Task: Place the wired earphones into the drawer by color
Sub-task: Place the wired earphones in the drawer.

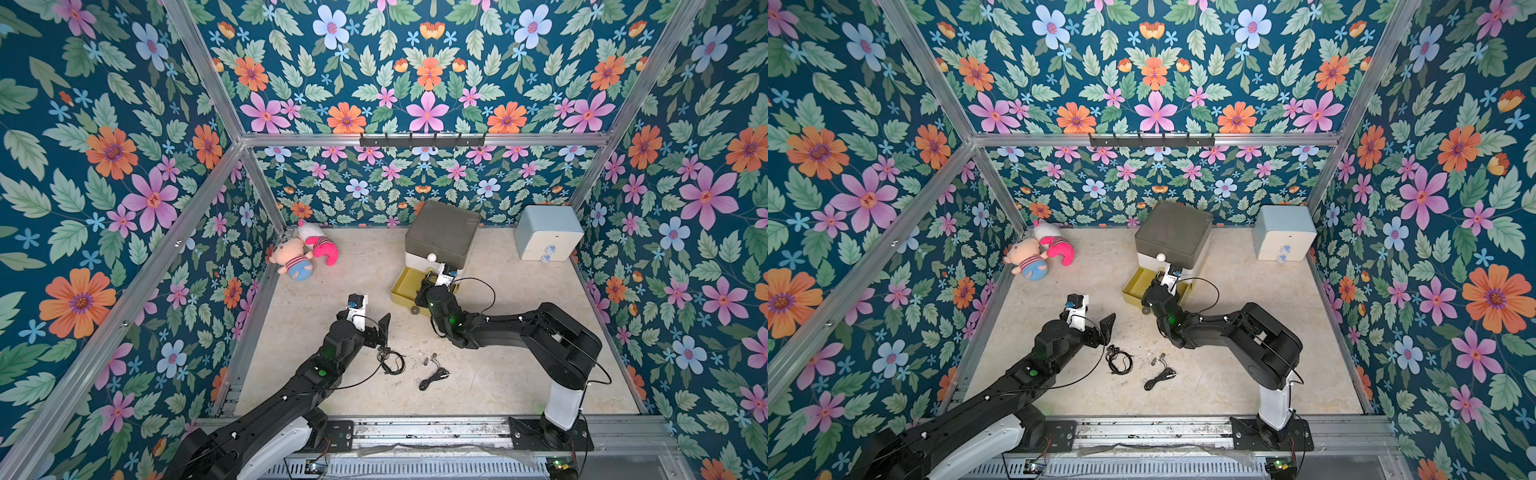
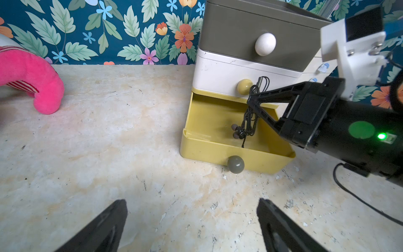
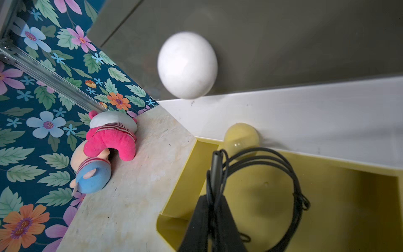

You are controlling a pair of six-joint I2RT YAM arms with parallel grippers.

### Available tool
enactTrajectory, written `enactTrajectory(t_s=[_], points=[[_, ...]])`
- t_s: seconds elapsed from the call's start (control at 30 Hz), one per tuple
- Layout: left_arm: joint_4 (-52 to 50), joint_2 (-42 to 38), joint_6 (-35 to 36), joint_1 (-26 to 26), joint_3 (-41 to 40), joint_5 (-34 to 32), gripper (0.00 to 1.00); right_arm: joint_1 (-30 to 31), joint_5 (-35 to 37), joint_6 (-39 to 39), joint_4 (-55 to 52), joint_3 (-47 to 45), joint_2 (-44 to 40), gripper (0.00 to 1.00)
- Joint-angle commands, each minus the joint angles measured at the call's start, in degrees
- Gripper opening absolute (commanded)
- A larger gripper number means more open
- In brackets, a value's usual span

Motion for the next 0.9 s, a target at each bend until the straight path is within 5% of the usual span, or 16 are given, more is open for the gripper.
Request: enactTrajectory(t_s=[0.0, 0.13, 0.3, 0.6, 0.87], points=[[1.15, 0.03, 0.29, 0.06, -0.14, -0.31, 0.99, 0.05, -0.89, 1.67, 1.92, 0.34, 0.45, 0.01], [1.42, 0.53, 0.51, 0.06, -0.07, -0.53, 0.99, 0.06, -1.9, 2.32, 0.95, 0.24, -0.06, 0.31], [1.85, 0.54, 0.73, 0.06, -0.21, -0.17, 0.99, 0.05, -3.57, 2.37, -0.95, -0.57, -2.6, 0.47], [1.19, -1.34, 1.08, 0.06, -0.41, 0.34, 0.99, 0.08, -6.14, 1.07, -1.61, -8.97, -14.84, 0.56], [-7.31, -5.19, -3.42, 0.06, 2.85, 7.26, 0.99, -1.64, -6.11, -3.92, -11.29, -17.91, -31.06, 0.6]])
